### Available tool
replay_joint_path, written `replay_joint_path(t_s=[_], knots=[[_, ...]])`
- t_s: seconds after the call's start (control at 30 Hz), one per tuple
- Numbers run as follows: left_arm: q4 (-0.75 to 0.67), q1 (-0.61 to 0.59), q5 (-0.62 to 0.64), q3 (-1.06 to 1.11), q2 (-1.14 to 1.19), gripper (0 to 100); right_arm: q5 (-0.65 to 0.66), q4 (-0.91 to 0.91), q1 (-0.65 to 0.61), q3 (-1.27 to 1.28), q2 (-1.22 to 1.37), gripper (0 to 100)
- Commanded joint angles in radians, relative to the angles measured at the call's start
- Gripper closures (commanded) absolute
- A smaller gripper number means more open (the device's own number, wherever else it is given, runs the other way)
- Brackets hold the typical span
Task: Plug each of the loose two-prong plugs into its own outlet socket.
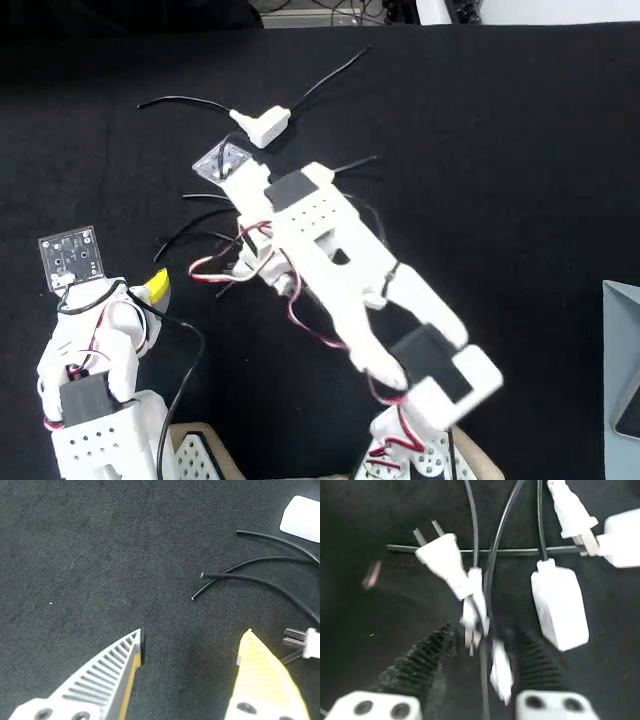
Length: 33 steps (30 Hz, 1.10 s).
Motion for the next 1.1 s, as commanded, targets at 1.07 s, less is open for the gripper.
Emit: replay_joint_path(t_s=[1.07], knots=[[-0.02, -0.004, 0.0, -0.002, -0.006, 69, 0.086, -0.11, 0.107, 0.424, -0.216, 87.4]])
